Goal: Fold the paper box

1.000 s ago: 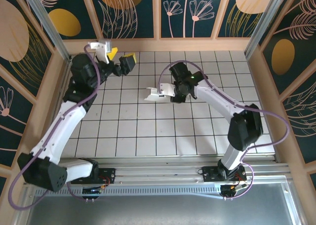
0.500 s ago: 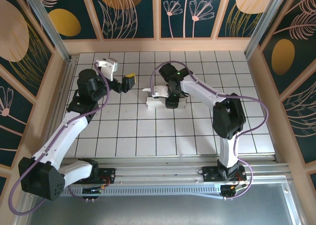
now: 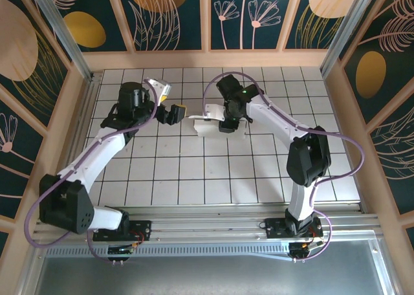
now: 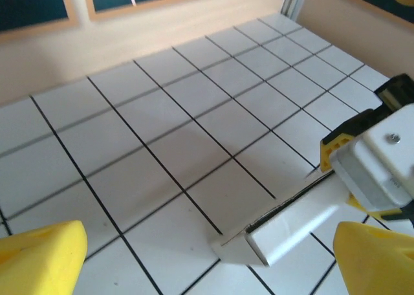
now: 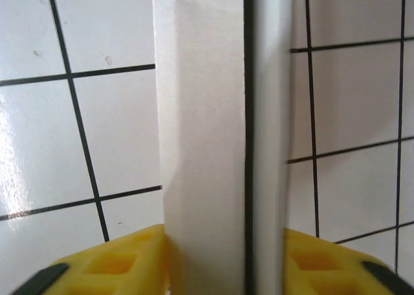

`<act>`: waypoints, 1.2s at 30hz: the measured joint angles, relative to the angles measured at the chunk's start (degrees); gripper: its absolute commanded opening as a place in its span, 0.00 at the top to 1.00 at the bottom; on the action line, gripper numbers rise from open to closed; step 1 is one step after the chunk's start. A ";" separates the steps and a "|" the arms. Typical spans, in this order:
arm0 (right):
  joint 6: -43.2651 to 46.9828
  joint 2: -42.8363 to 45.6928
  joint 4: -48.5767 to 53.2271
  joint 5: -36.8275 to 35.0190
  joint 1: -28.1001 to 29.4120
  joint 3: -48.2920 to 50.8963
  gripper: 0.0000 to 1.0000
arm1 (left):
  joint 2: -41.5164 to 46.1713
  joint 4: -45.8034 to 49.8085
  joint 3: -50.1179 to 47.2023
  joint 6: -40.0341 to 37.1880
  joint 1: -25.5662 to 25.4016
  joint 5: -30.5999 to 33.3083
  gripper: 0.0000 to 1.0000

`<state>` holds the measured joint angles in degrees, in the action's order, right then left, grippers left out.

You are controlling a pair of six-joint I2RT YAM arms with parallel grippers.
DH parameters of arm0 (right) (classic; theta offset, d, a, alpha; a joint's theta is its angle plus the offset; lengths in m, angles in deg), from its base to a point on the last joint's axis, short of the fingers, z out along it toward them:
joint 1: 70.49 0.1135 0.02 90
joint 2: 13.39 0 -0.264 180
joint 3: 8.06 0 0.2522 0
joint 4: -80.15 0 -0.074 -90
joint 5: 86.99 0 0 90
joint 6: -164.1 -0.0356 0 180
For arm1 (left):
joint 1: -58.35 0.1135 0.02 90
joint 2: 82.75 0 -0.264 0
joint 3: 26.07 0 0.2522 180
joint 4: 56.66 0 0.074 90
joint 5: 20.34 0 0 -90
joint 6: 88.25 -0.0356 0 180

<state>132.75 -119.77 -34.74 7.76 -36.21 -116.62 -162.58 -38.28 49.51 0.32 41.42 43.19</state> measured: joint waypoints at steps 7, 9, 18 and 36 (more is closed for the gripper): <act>-0.04 0.00 -2.64 0.76 -0.92 1.60 0.81 | -7.04 4.87 5.31 -0.09 0.00 -5.31 0.16; -0.13 0.00 -2.99 1.27 -1.31 2.12 0.80 | -8.48 6.40 6.36 -2.25 0.00 -8.20 0.22; -0.13 -0.17 -4.07 4.04 -2.47 2.47 0.77 | -12.28 9.73 7.21 -17.00 0.00 -12.20 0.19; -0.15 -0.66 -5.11 6.32 -4.57 2.97 0.75 | -25.99 13.60 15.41 -31.50 -0.13 -14.91 0.50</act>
<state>132.60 -120.43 -39.85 14.08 -40.78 -113.65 -188.57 -24.69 64.92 -31.17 41.29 28.28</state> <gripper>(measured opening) 0.256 0.498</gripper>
